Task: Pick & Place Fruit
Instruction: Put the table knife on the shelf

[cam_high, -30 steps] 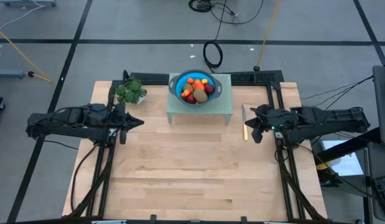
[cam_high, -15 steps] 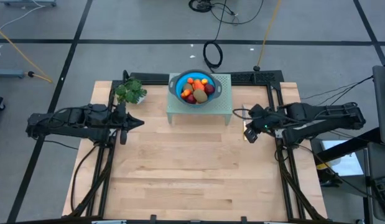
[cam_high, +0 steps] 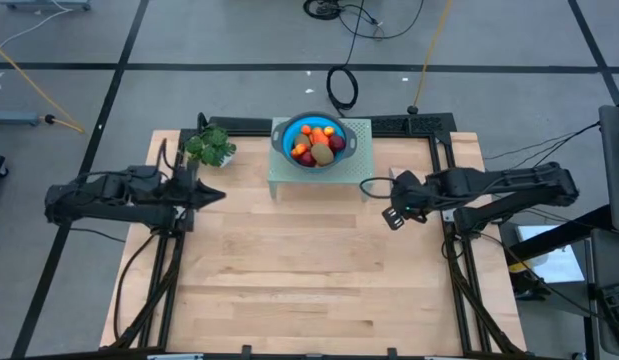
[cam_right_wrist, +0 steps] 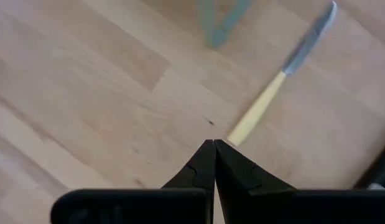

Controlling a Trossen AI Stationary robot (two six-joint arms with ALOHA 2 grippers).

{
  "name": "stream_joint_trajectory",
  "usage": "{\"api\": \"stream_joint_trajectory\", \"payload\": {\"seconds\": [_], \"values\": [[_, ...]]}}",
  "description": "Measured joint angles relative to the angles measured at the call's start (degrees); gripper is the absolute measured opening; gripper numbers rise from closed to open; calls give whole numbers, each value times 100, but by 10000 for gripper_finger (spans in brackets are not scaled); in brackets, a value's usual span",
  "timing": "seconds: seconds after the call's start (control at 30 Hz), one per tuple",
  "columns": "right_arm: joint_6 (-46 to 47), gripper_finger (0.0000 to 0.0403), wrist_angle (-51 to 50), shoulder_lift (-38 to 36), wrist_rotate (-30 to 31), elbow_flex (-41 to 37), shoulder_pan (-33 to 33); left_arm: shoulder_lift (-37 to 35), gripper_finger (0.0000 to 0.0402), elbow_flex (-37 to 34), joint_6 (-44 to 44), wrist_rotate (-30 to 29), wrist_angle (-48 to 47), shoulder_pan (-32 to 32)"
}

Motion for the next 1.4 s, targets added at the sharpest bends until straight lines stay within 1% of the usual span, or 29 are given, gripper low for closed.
{"api": "stream_joint_trajectory", "payload": {"seconds": [0.17,0.3,0.4,0.6,0.73,1.03,1.17,1.4], "values": [[277,0,-162,109,-52,0,0,-383,7,-173,1,-8,55,1],[476,0,-164,193,-109,-4,0,-689,2,-487,-1,-8,323,1],[706,0,-156,190,-121,-80,0,-901,8,-725,-25,-6,571,1],[981,0,-186,187,-120,-256,0,-1257,2,-988,-52,-2,607,1],[999,0,-181,187,-122,-392,0,-1450,9,-1089,-109,0,602,1],[973,0,-4,187,-116,-818,0,-1523,3,-1108,-114,2,538,1],[783,0,198,176,-116,-1017,0,-1523,12,-1110,-180,2,505,1],[457,4,339,176,-103,-1299,0,-1523,3,-1110,-194,5,506,1]]}}
